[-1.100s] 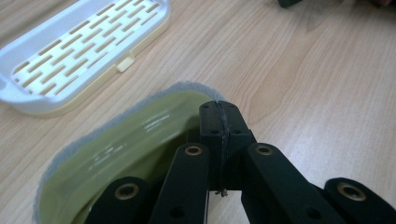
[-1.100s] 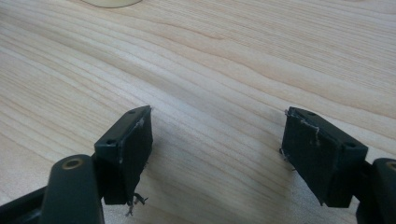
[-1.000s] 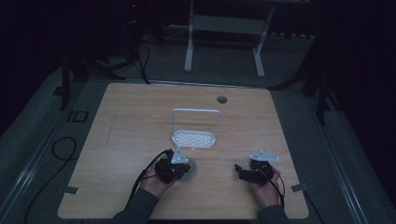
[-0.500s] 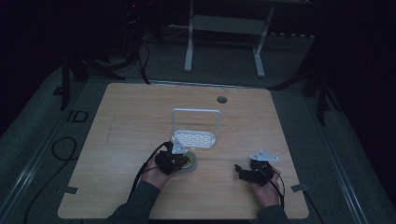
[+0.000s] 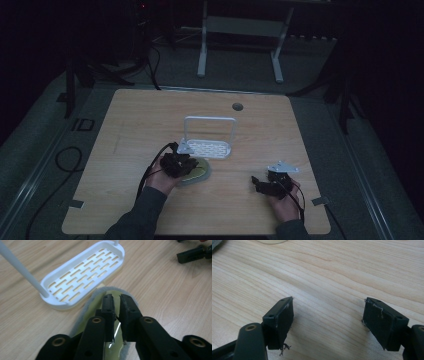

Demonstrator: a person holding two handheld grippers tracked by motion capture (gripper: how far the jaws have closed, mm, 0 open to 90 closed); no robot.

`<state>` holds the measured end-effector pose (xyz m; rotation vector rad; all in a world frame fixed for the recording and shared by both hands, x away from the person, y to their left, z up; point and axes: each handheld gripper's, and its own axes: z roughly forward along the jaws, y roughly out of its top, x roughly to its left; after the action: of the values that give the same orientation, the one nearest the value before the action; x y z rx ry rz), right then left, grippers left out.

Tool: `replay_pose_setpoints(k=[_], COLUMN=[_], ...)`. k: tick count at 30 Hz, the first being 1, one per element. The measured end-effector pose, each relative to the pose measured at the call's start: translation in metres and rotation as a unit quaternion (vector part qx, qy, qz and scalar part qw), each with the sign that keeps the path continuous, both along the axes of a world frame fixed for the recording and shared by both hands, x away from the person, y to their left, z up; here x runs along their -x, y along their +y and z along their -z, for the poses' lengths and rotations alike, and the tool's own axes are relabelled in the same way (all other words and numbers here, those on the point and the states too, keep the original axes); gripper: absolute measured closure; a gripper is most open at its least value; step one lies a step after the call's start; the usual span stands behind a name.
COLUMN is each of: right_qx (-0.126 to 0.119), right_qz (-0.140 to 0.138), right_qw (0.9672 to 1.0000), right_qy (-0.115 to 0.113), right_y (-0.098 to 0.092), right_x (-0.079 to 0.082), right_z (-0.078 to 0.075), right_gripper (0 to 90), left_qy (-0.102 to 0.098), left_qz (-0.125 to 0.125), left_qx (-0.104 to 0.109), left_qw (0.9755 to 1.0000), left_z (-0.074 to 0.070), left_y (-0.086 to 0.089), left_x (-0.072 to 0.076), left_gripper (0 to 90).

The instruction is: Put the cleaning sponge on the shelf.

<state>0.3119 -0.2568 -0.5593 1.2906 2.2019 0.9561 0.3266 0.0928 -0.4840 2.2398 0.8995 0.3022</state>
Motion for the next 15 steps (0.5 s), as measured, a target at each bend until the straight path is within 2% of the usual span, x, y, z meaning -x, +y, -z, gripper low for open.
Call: replay_pose_setpoints(k=[7, 15], right_qx=[0.0, 0.001], right_qz=[0.0, -0.001], right_qw=[1.0, 1.0], right_qy=[0.0, -0.001], right_y=[0.0, 0.0], right_x=[0.0, 0.0], right_z=[0.0, 0.0], right_gripper=[24.3, 24.3], left_qy=[0.014, 0.025], left_qz=[0.009, 0.023], left_qx=[-0.007, -0.025], left_qw=[0.9998, 0.9991], left_z=[-0.01, -0.014], left_y=[0.002, 0.004], left_x=[-0.009, -0.016], left_gripper=[73.0, 70.3])
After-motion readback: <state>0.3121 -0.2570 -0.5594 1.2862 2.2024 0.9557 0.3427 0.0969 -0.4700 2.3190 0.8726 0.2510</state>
